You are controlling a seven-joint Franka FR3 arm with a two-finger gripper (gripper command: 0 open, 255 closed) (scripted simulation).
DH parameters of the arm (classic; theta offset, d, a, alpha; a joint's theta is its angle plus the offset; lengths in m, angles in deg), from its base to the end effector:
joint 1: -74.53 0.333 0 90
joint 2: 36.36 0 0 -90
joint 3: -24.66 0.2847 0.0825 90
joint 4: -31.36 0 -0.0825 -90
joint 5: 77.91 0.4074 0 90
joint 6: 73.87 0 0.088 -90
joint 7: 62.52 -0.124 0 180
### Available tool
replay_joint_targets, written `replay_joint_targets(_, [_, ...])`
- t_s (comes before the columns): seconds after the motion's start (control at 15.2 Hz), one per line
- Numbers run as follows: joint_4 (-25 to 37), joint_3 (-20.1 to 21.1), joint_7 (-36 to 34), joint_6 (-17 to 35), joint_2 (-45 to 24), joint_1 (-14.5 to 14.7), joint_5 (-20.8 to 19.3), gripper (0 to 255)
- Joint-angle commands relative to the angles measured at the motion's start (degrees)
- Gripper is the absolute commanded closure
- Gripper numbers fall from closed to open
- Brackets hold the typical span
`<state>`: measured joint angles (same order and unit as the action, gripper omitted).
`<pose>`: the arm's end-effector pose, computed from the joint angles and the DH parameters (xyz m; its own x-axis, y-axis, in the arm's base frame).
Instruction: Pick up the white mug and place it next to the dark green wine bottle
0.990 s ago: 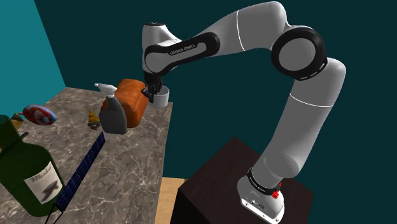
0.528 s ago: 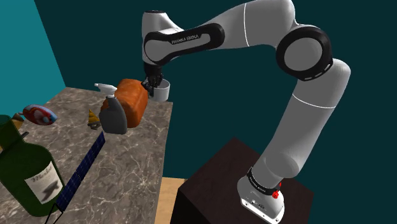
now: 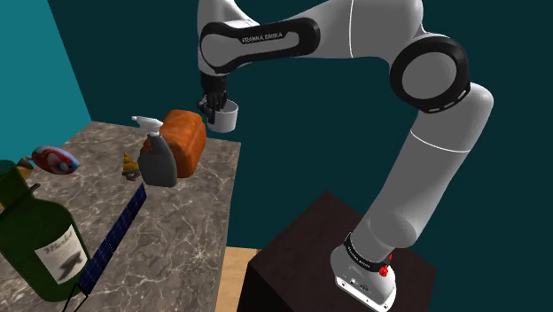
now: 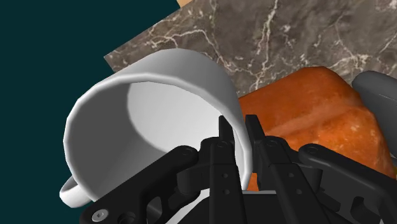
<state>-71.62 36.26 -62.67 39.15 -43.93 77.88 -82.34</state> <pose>0.6042 0.1515 0.4202 0.9585 0.2815 0.0456 0.2795 -0.9591 0.0458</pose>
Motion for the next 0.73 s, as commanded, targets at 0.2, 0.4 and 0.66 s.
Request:
replay_joint_targets(0.2, [3.4, 0.1, 0.2, -3.9, 0.5, 0.1, 0.2, 255])
replay_joint_targets(0.4, [5.5, 0.1, 0.3, -6.1, 0.7, 0.1, 0.3, 255])
replay_joint_targets(0.66, [8.5, 0.1, 0.5, -9.2, 0.7, 0.1, 0.4, 255])
